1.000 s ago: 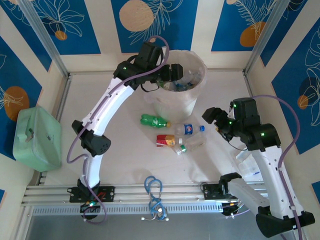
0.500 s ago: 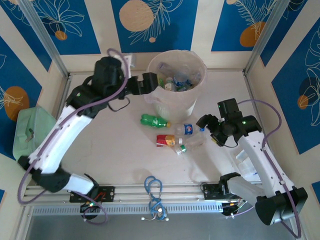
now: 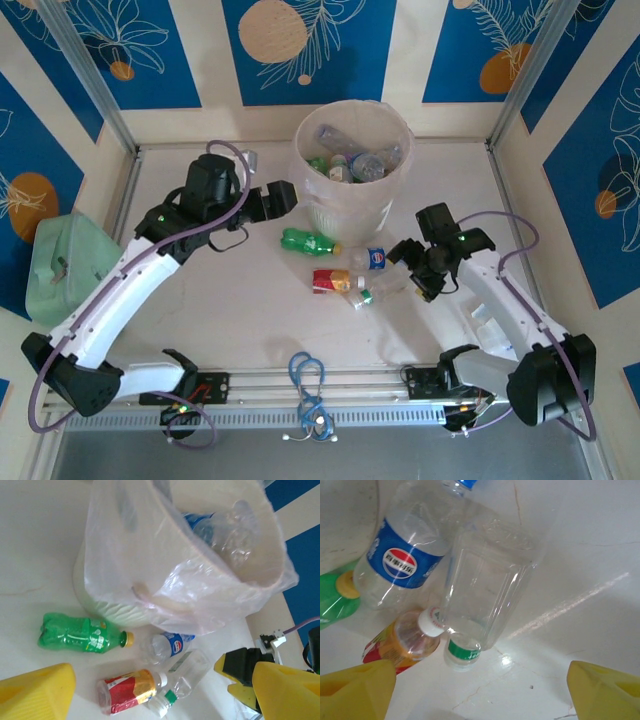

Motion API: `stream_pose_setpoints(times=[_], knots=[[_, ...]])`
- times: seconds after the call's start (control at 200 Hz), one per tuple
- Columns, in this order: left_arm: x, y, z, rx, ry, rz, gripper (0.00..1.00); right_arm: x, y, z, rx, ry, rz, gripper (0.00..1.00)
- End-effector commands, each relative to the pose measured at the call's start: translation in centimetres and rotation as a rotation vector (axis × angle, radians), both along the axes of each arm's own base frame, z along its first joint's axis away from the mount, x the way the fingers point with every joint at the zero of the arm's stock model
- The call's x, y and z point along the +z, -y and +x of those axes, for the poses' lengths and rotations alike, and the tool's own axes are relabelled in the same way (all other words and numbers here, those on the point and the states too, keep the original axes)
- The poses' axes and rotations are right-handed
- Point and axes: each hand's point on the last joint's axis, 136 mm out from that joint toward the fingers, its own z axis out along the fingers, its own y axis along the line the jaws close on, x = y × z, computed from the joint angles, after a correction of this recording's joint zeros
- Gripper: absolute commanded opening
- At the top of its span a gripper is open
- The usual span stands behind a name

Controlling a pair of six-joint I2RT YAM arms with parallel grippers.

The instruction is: Put the plastic bottles in the bin

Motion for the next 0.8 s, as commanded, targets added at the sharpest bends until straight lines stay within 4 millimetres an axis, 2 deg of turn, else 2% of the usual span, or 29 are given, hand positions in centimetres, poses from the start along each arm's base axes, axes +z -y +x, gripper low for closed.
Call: stream_pose_setpoints(times=[0.0, 0.45, 0.795], knots=[[0.5, -0.3, -0.7, 0.002, 0.005, -0.046, 0.89, -0.9, -0.7, 0.6, -0.019, -0.012, 0.028, 0.92], [-3.4, -0.4, -1.8, -0.001, -0.087, -0.046, 0.85, -4.1, -0.7, 1.5, -0.030, -0.089, -0.008, 0.92], [-4.4, -0.1, -1.8, -0.013, -0.109, -0.040, 0.83, -5.9, -0.1, 1.9, -0.019, -0.115, -0.033, 0.88]])
